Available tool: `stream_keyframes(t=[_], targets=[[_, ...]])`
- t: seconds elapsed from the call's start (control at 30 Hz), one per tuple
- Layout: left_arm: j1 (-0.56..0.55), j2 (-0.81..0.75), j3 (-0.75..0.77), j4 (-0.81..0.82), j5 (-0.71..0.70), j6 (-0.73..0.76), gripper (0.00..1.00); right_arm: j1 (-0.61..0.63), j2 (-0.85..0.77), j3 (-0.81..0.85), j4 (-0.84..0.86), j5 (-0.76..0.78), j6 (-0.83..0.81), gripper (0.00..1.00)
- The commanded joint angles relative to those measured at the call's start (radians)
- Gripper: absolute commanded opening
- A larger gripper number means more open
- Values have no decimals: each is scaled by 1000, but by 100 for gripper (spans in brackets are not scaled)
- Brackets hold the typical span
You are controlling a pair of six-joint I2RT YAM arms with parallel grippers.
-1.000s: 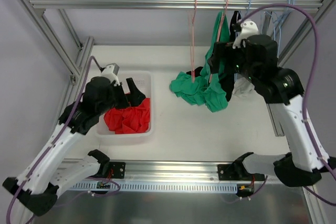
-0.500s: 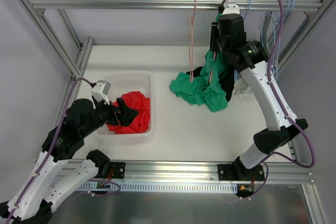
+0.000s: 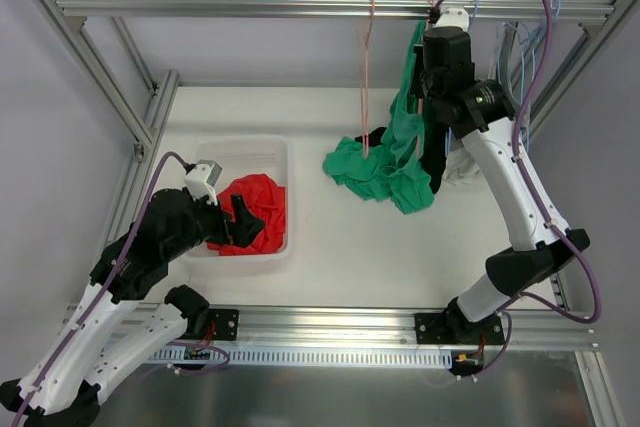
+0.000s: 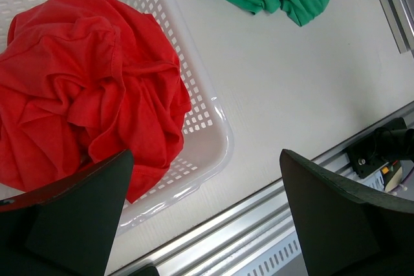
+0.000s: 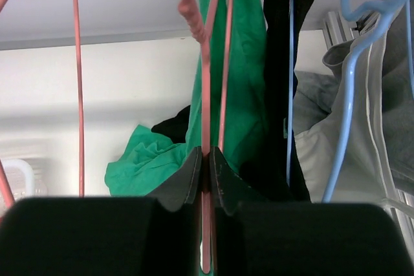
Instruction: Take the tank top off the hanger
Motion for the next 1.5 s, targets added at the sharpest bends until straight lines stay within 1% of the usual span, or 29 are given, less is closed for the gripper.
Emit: stream_keyframes(t=[0.0, 0.2, 0.37, 0.63, 0.73, 0.93, 1.0, 1.03, 1.1, 1.17, 1.23, 1.27, 1.33, 1.37, 1.43, 1.47], targets=[[-5, -11, 5, 11, 23, 23, 99, -24, -75, -34, 79, -20, 31, 0], [-7, -5, 20, 12, 35, 15, 99, -52, -175, -136, 219, -194, -23, 0], [-7, 9, 41, 12, 48, 11, 99, -64, -221, -143, 250, -246, -68, 0], [-7, 18, 74, 15, 64, 3, 99, -120, -242, -149, 271, -376, -62, 0], [-7, 25, 94, 18, 101, 6, 99, -120, -281, -175, 271, -412, -45, 0], [-7, 67, 164, 72, 205, 26, 99, -121, -399, -297, 277, -540, -14, 0], [-7, 81, 183, 115, 247, 25, 99, -120, -469, -369, 297, -574, -12, 0], [-8, 84, 184, 174, 297, 17, 99, -120, -494, -388, 302, -579, -14, 0], [-8, 98, 190, 242, 336, 2, 99, -120, -557, -437, 299, -591, -14, 0], [-11, 130, 216, 328, 380, -14, 99, -121, -630, -475, 282, -603, -2, 0], [-37, 162, 248, 383, 381, -14, 99, -121, -686, -530, 256, -616, 9, 0], [-53, 204, 296, 396, 371, -6, 99, -120, -713, -549, 219, -629, 12, 0], [-126, 254, 351, 417, 330, 38, 99, -121, -810, -598, 181, -643, 46, 0], [-161, 317, 421, 419, 280, 61, 99, -121, -840, -606, 117, -662, 55, 0], [-245, 391, 503, 417, 238, 133, 99, -120, -922, -601, 37, -689, 60, 0], [-267, 467, 585, 419, 217, 153, 99, -120, -946, -597, -44, -703, 72, 0]])
